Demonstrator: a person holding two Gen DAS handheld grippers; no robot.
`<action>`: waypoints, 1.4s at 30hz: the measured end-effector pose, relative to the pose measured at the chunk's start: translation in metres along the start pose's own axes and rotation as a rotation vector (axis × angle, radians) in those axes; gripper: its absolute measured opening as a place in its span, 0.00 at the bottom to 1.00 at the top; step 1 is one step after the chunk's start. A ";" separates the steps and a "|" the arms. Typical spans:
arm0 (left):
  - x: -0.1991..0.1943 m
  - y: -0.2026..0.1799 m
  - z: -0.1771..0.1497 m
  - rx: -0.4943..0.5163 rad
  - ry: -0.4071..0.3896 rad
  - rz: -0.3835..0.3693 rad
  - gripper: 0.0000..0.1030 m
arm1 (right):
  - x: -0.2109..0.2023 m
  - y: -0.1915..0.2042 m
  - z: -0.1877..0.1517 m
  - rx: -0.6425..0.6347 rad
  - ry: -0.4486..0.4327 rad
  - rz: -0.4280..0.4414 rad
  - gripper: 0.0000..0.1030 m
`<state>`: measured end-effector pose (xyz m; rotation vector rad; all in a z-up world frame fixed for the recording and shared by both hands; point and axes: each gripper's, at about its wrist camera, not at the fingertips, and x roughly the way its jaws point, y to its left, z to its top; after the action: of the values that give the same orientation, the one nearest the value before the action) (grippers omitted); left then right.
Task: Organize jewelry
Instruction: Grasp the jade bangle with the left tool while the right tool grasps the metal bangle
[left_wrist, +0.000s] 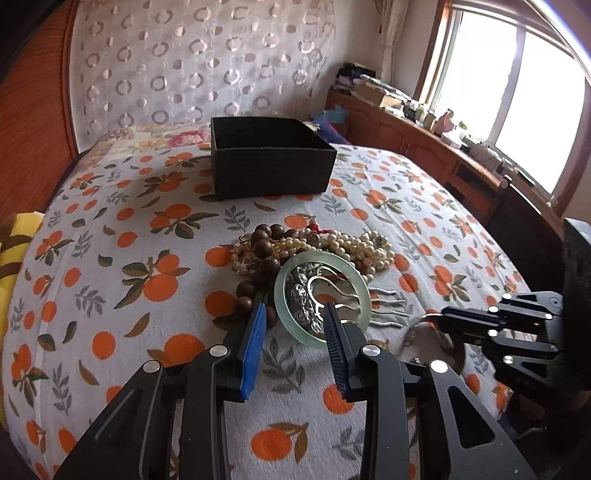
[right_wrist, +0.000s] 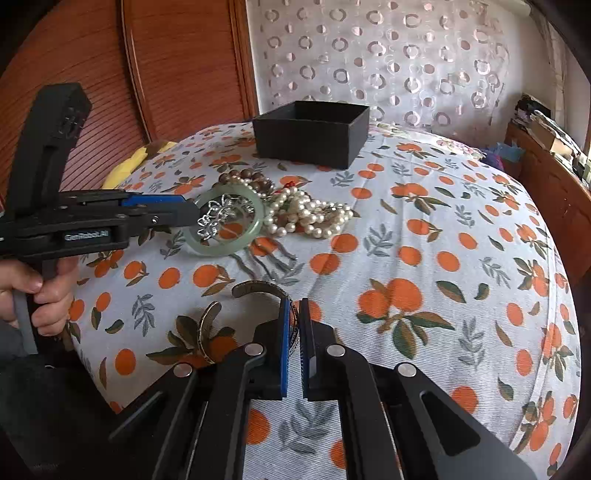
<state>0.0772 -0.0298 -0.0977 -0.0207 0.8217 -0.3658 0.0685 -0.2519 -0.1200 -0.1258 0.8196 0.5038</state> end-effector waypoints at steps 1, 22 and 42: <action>0.001 -0.001 0.000 0.007 0.001 0.005 0.29 | 0.000 -0.001 0.000 0.001 -0.001 -0.003 0.06; 0.022 0.001 0.020 0.082 0.018 0.081 0.12 | 0.001 -0.003 -0.004 0.012 -0.009 -0.003 0.07; -0.029 -0.003 0.035 0.078 -0.142 0.045 0.07 | -0.018 -0.018 0.020 -0.005 -0.101 -0.047 0.05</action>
<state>0.0839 -0.0272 -0.0528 0.0435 0.6658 -0.3498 0.0802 -0.2689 -0.0950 -0.1231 0.7150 0.4645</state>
